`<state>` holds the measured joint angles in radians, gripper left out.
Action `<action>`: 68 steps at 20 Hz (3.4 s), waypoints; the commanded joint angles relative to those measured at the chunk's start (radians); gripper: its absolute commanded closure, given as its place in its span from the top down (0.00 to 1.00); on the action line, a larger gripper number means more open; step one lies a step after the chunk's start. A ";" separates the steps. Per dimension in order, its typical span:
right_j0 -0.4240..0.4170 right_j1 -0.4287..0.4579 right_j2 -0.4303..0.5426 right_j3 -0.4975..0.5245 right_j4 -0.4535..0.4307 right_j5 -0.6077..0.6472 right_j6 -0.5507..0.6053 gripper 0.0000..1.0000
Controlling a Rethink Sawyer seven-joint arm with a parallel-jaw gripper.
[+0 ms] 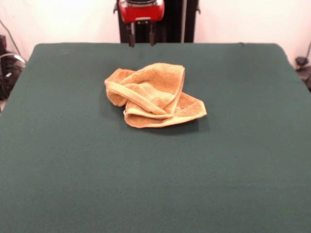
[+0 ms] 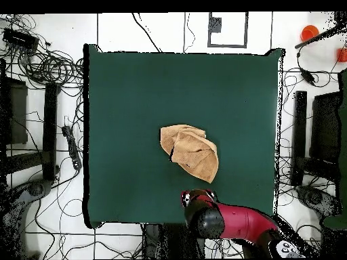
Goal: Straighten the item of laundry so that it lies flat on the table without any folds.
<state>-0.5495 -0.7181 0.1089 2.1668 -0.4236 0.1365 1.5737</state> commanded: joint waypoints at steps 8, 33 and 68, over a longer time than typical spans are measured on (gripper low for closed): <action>0.057 0.032 0.090 -0.070 0.049 0.069 0.115 1.00; 0.106 0.054 0.087 -0.113 0.054 0.119 0.102 1.00; 0.129 0.076 0.109 -0.151 0.030 0.182 0.059 1.00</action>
<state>-0.4726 -0.7107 0.1128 2.1091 -0.4240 0.2084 1.5737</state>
